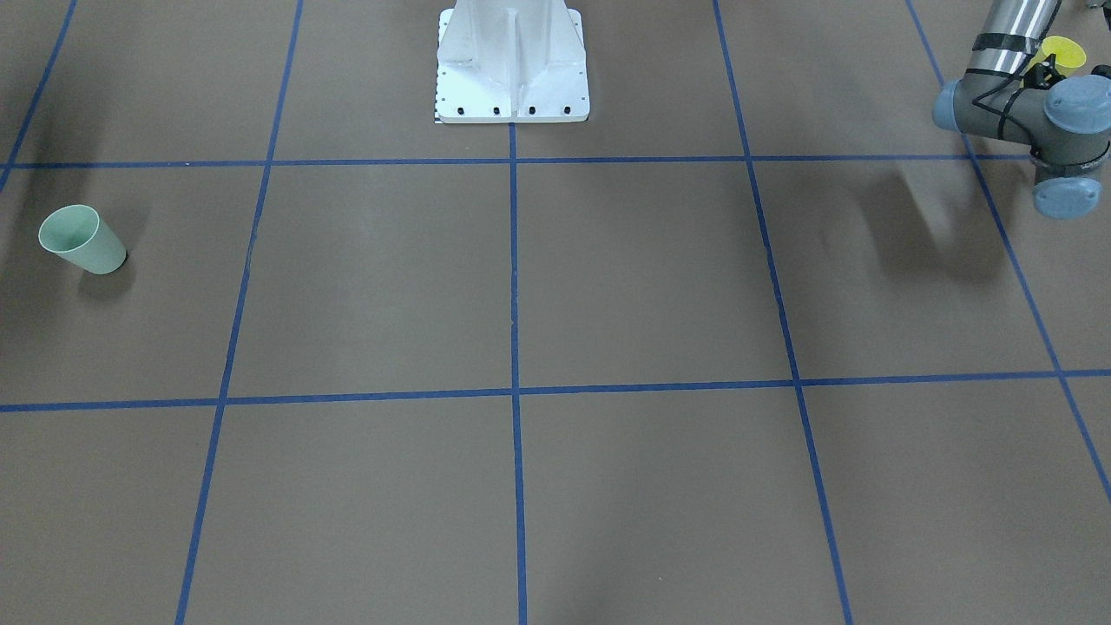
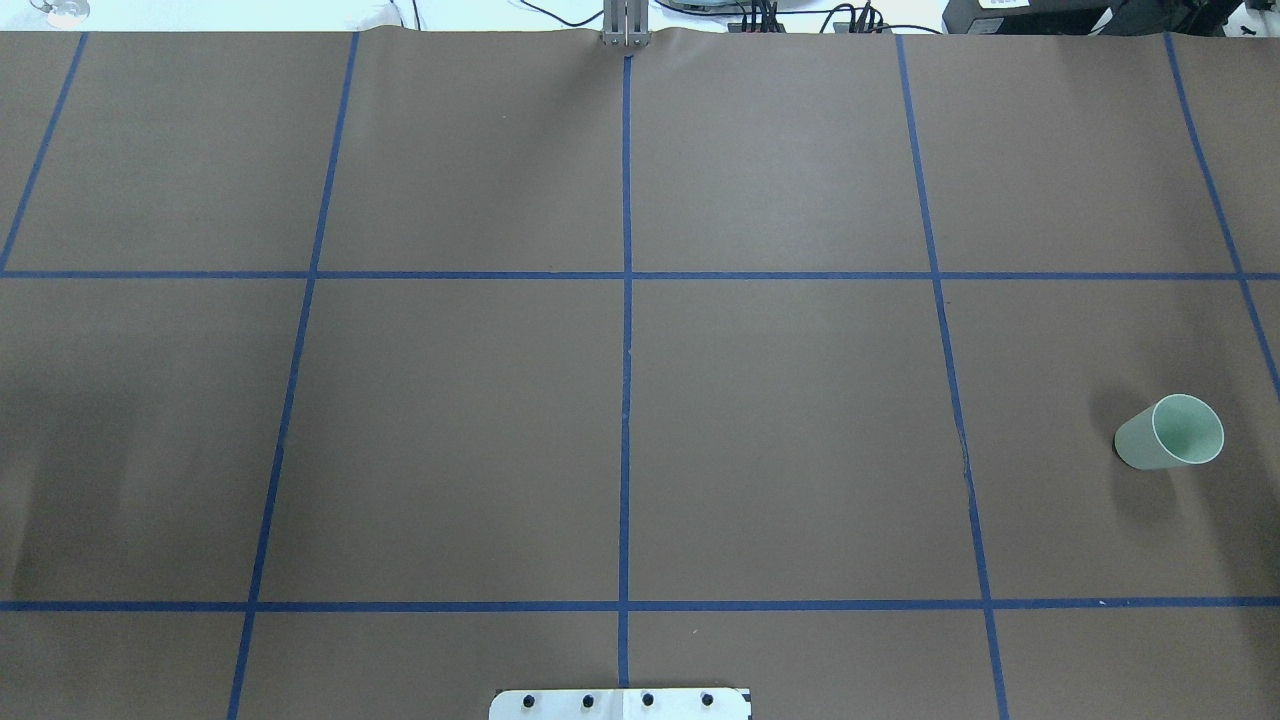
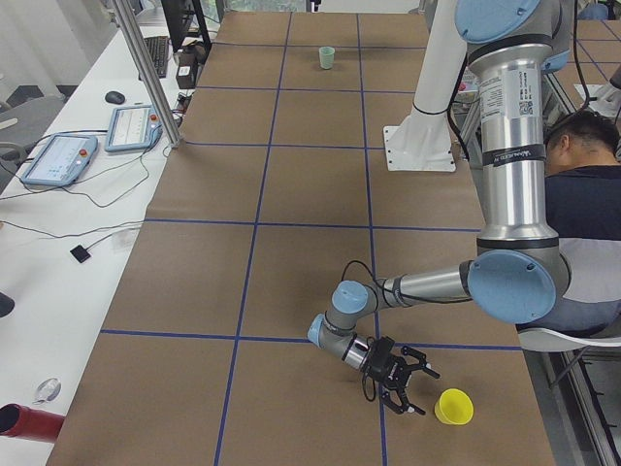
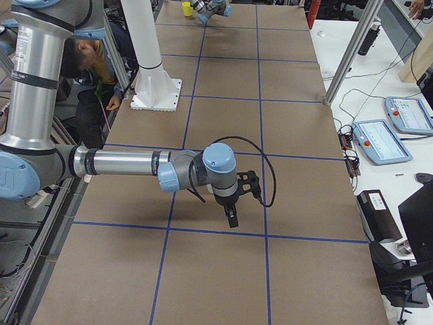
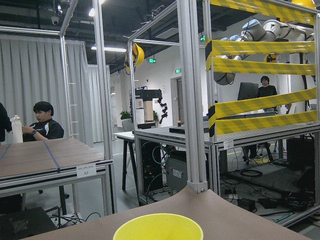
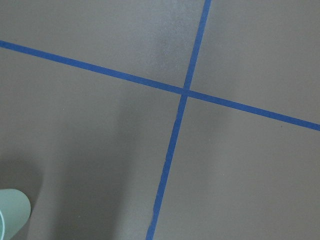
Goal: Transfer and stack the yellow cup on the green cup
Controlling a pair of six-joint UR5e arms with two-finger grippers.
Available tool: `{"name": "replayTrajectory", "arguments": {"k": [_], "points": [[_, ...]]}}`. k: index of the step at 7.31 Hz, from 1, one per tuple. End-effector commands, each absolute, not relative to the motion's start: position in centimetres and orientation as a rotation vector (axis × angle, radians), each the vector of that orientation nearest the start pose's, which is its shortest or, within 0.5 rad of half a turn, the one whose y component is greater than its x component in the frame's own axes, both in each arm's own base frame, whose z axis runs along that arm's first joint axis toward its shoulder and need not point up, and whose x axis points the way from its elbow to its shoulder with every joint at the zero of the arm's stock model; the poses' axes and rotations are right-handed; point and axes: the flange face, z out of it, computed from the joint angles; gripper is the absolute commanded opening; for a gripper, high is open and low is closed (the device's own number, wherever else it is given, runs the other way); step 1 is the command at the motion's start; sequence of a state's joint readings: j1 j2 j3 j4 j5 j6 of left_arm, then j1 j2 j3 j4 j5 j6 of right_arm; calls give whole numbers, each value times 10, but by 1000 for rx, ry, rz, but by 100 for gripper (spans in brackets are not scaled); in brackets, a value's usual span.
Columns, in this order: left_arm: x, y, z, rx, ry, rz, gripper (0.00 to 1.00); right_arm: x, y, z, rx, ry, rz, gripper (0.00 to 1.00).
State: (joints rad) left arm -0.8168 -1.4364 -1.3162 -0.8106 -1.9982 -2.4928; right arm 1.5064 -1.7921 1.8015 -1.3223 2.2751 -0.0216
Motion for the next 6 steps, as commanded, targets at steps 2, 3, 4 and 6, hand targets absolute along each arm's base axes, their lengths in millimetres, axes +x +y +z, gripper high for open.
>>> {"name": "replayTrajectory", "arguments": {"k": [2, 3, 4, 6], "points": [[117, -250, 872, -432, -1327, -1750, 100, 40, -418, 619, 232, -727, -176, 100], [114, -245, 886, -431, -1322, -1747, 100, 40, -417, 620, 231, -729, -177, 100], [112, -241, 895, -430, -1320, -1745, 100, 40, -418, 619, 234, -729, -178, 100], [112, -234, 905, -459, -1329, -1752, 100, 40, -418, 618, 236, -729, -178, 100]]}}
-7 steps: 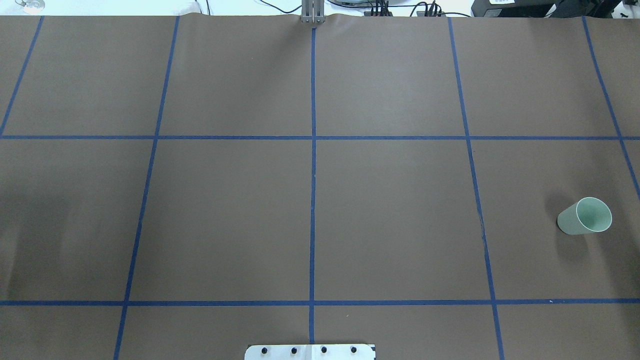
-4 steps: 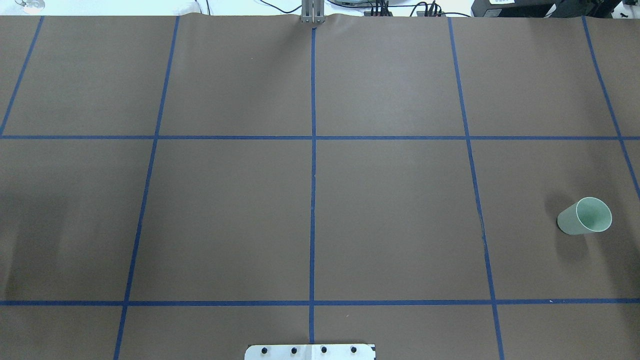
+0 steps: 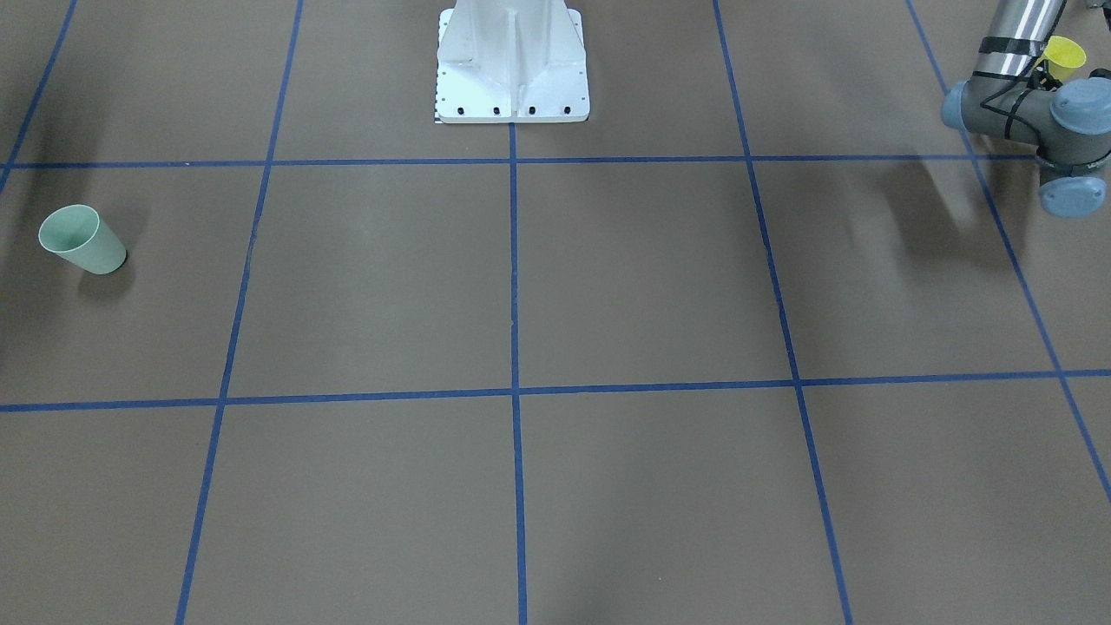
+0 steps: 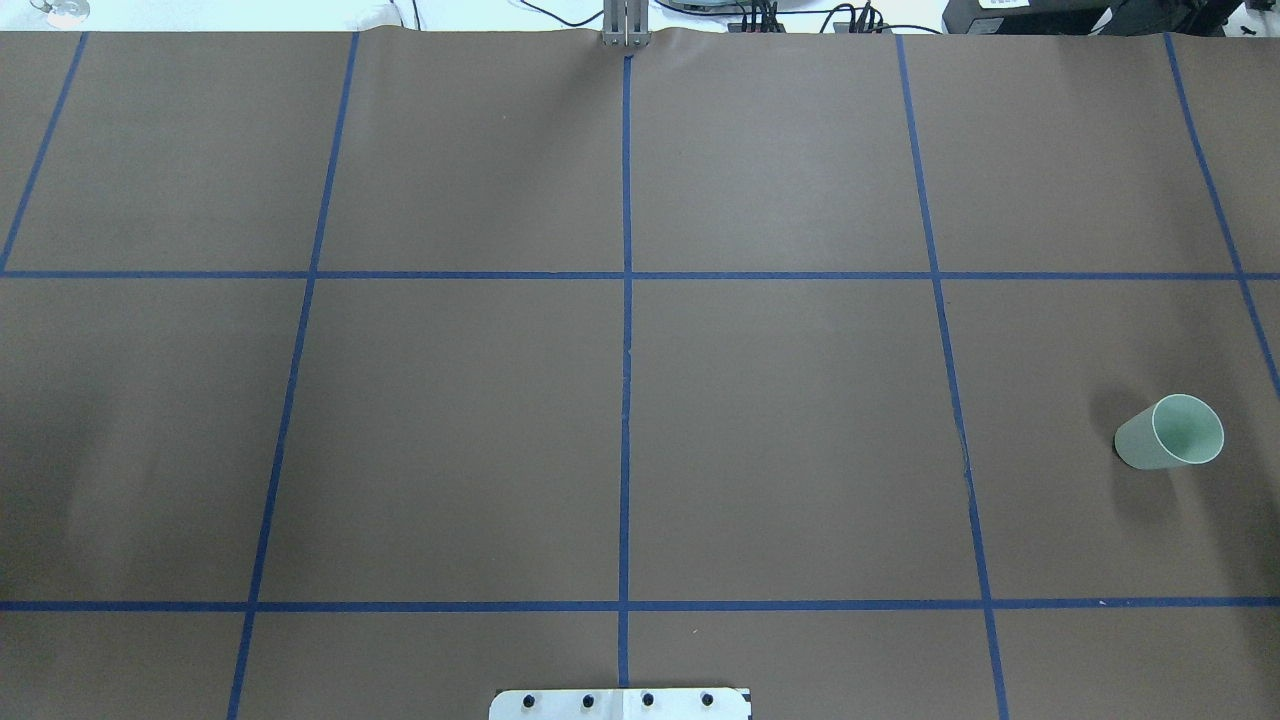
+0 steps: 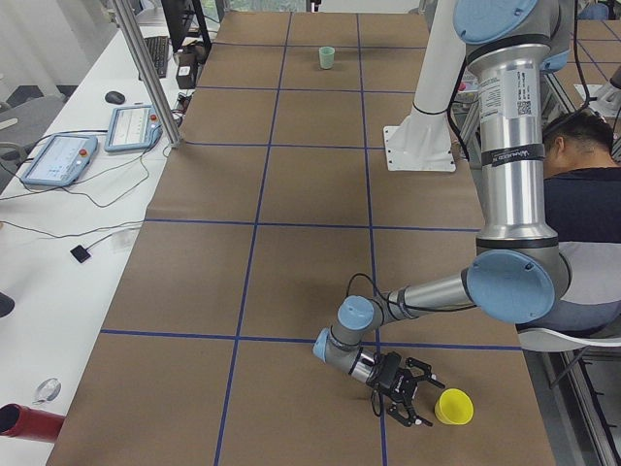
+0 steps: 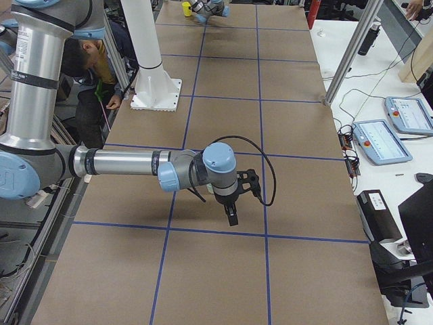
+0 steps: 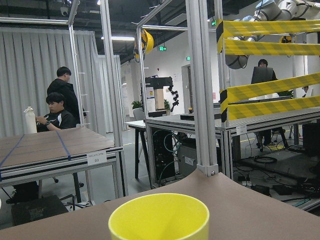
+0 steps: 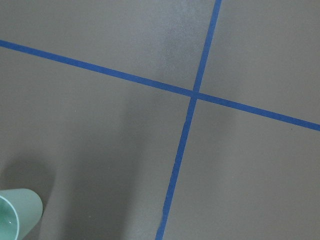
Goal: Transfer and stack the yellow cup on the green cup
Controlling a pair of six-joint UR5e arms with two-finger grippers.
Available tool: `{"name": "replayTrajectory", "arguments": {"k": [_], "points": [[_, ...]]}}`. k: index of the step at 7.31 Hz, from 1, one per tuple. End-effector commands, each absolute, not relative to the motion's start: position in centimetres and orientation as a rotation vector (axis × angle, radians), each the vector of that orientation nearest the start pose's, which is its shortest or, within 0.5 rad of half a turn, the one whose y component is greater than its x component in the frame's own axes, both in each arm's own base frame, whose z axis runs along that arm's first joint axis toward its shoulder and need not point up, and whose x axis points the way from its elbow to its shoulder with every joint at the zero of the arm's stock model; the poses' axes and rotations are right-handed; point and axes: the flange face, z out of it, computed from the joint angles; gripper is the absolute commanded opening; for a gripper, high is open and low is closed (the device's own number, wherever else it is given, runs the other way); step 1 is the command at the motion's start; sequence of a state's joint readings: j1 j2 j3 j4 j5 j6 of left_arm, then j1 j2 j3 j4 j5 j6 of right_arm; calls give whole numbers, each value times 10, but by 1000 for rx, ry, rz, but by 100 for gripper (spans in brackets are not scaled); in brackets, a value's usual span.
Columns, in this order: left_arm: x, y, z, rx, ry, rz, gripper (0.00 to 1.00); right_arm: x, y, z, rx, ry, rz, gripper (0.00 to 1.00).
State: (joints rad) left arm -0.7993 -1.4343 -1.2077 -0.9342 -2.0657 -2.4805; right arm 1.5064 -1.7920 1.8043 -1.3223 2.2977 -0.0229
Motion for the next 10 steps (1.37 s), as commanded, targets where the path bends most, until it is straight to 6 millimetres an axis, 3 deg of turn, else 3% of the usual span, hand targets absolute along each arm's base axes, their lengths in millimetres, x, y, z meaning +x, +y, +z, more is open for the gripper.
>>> {"name": "replayTrajectory", "arguments": {"k": [1, 4, 6, 10], "points": [[115, -228, 908, -490, -1346, -1760, 100, 40, -418, 615, 240, -729, -179, 100], [120, -218, 914, -529, -1378, -1764, 100, 40, -418, 615, 240, -729, -180, 100], [106, -204, 926, -525, -1418, -1763, 100, 40, -418, 615, 240, -729, -179, 100], [99, -191, 936, -582, -1399, -1784, 100, 40, -420, 614, 243, -729, -180, 100]]}}
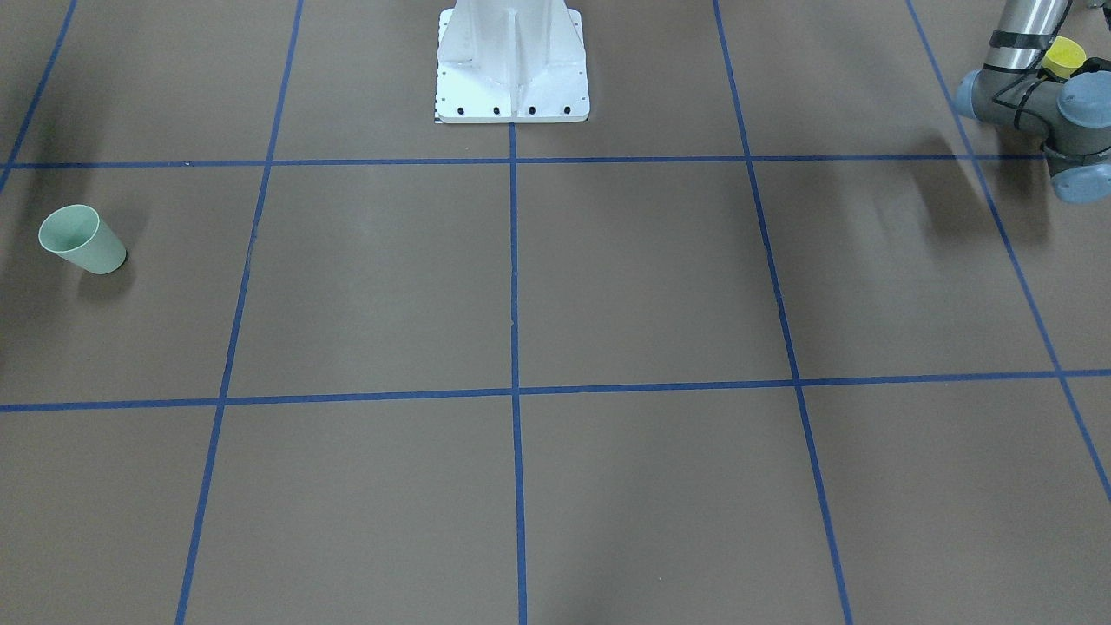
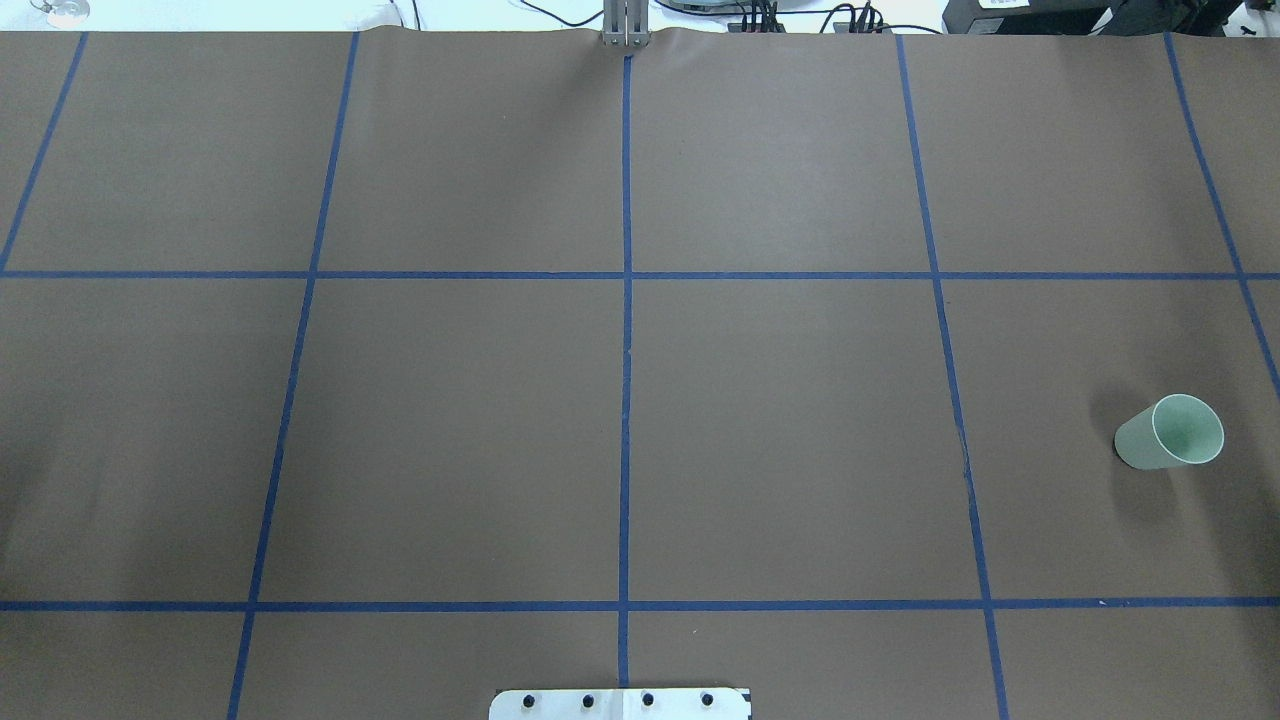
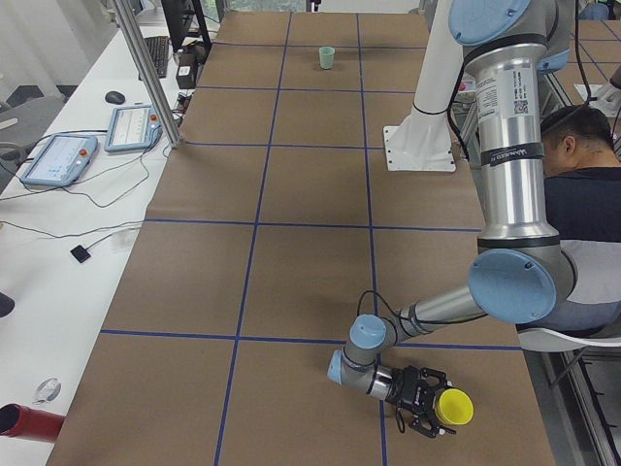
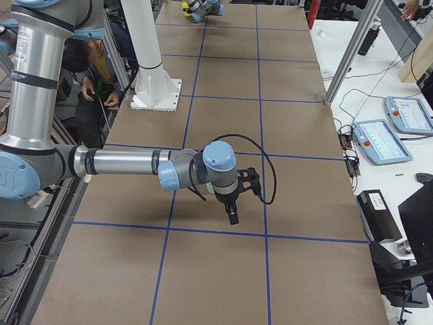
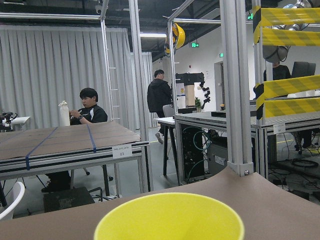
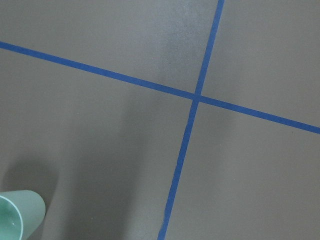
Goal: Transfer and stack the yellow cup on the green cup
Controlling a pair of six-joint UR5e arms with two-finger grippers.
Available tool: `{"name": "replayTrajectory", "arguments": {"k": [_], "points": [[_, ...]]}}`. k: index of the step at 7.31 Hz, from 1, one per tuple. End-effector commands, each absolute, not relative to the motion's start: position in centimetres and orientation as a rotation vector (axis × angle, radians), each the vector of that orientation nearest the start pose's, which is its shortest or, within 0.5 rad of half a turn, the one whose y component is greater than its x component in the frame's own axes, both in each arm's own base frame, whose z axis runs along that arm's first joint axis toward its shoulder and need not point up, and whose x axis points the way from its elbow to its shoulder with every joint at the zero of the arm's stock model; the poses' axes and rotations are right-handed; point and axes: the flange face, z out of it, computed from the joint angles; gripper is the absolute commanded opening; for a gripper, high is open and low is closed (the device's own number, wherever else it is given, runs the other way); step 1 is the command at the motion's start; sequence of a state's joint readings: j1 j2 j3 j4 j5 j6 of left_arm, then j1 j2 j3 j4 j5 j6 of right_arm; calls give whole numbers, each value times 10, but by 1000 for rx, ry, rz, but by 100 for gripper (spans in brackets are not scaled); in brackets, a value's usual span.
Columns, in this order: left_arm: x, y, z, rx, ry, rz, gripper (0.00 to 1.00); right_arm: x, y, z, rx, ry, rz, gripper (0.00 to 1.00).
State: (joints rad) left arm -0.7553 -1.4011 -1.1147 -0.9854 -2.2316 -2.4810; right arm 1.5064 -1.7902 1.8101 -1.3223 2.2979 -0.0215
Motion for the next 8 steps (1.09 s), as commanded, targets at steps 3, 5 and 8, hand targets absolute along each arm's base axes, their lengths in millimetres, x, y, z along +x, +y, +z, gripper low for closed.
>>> {"name": "replayTrajectory", "arguments": {"k": [3, 5, 8], "points": [[90, -183, 944, -584, -1395, -1778, 97, 40, -420, 611, 248, -729, -182, 100], [90, -183, 945, -586, -1391, -1776, 60, 40, -419, 612, 247, -729, -181, 100], [92, -184, 945, -582, -1367, -1766, 16, 40, -420, 611, 248, -729, -181, 100]]}}
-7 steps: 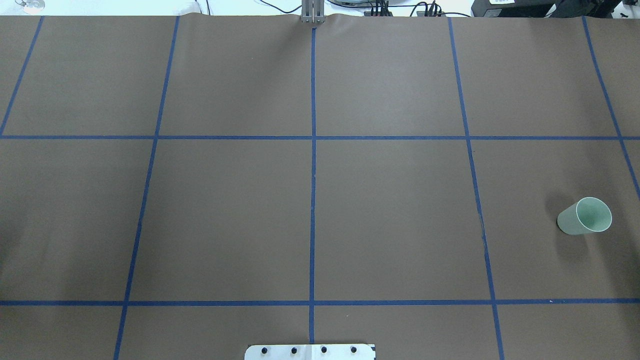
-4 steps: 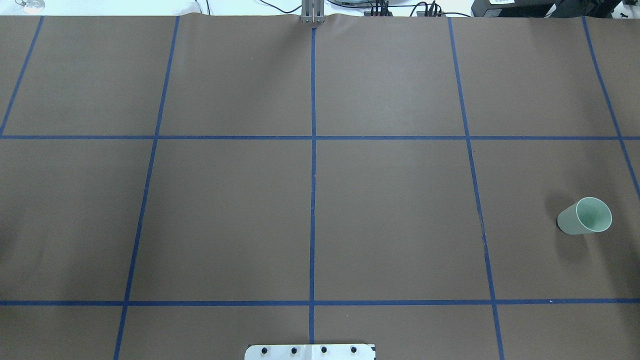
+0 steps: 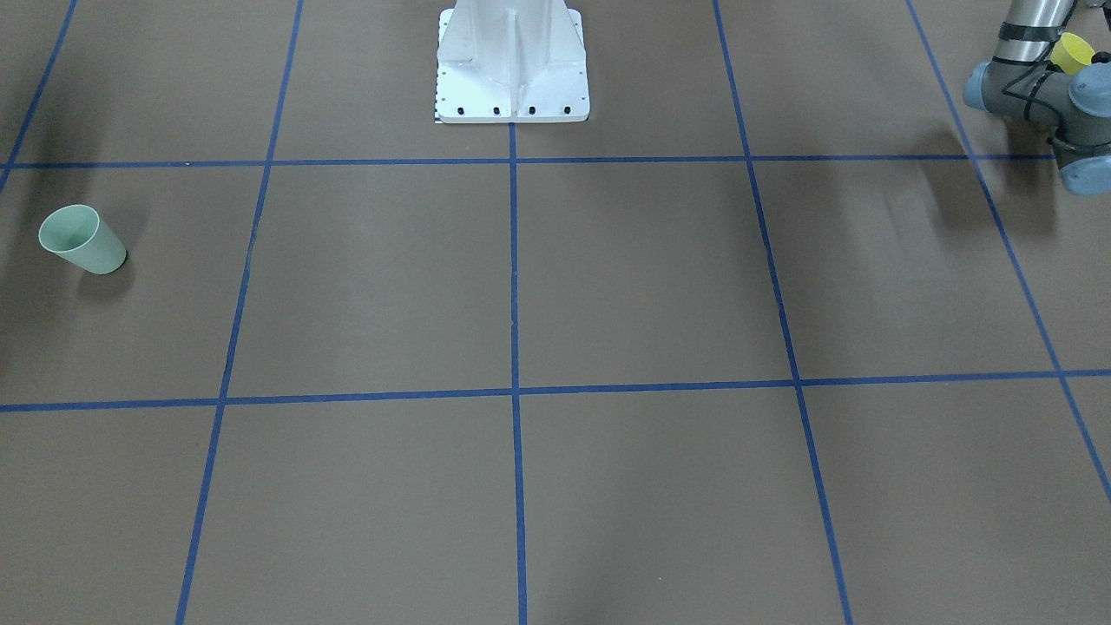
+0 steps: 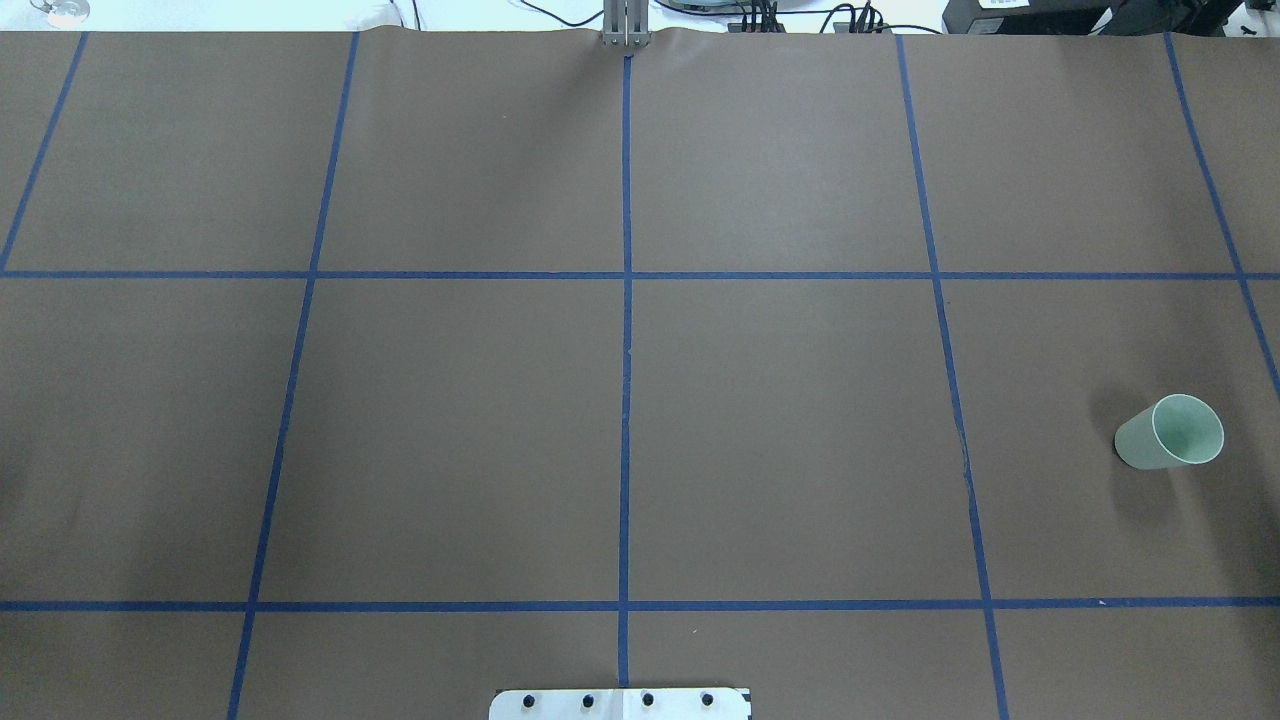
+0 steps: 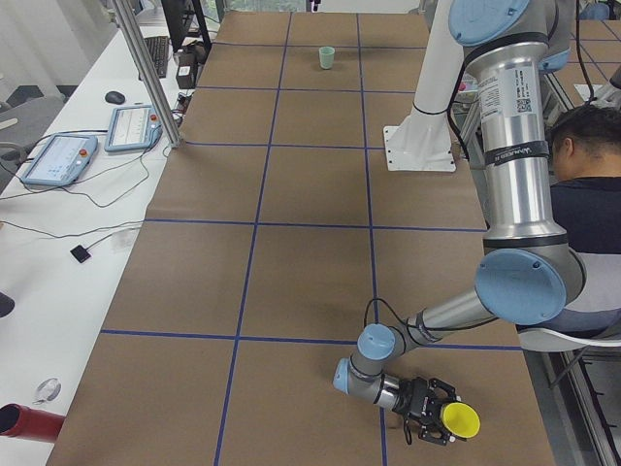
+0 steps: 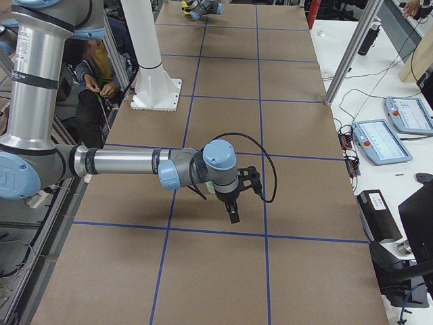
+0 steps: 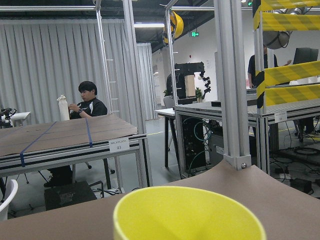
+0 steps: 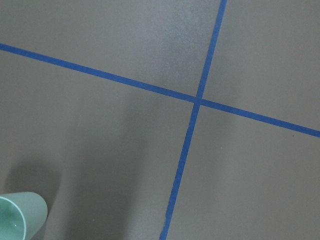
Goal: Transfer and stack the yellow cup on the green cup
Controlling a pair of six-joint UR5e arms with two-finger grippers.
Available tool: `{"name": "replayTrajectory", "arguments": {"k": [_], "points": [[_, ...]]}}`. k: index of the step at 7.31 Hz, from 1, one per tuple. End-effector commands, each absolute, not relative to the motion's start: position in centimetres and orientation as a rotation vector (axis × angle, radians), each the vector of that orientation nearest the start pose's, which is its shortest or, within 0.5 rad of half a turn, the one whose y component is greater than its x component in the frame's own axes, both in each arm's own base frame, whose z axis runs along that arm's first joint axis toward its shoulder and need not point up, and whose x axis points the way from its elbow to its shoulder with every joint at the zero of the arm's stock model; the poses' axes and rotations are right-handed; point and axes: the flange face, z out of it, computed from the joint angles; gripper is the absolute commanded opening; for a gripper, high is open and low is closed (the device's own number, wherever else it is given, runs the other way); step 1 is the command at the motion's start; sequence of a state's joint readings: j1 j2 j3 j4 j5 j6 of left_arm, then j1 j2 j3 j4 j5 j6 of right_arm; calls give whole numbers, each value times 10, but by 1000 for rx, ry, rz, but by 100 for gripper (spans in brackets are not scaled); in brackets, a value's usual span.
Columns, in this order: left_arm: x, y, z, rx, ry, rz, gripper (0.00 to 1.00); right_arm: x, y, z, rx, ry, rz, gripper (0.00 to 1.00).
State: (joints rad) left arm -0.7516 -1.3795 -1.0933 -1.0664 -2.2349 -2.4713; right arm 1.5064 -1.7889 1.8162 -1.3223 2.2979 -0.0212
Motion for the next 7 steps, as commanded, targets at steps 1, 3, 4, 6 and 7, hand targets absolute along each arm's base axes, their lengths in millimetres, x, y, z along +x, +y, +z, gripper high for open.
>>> {"name": "replayTrajectory", "arguments": {"k": [1, 3, 4, 6, 7], "points": [[87, -181, 946, -579, -1369, -1738, 13, 40, -420, 611, 246, -729, -180, 100], [60, -170, 950, -465, -1405, -1648, 10, 39, -420, 611, 245, -738, -180, 100], [42, -157, 954, -449, -1418, -1608, 10, 39, -421, 611, 245, -740, -178, 100], [7, -136, 947, -361, -1404, -1545, 9, 39, -423, 607, 250, -746, -178, 100], [-1, -136, 944, -303, -1379, -1517, 8, 39, -425, 606, 253, -746, -179, 100]]}}
